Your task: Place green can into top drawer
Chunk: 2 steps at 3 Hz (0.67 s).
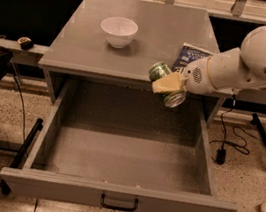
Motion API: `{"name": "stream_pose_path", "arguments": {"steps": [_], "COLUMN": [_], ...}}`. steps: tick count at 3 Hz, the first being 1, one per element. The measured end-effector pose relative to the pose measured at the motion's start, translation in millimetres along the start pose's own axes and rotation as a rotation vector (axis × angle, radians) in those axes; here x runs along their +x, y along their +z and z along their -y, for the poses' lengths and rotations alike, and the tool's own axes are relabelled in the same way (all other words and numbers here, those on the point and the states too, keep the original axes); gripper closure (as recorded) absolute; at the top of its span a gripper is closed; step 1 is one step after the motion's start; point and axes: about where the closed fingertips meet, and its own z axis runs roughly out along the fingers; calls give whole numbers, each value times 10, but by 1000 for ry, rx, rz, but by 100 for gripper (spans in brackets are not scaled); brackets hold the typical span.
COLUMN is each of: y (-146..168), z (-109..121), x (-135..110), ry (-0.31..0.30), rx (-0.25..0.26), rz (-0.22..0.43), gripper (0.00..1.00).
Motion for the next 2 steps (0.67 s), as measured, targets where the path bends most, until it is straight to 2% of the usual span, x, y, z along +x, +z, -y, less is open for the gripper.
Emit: {"name": "stream_pose_path", "arguments": {"steps": [1,2], "y": [477,805], "z": [37,-93], "x": [307,661], "ry": [-59,-232], "rx": [-36,-101], "rz": [-29,-91], "gripper": [100,100]}}
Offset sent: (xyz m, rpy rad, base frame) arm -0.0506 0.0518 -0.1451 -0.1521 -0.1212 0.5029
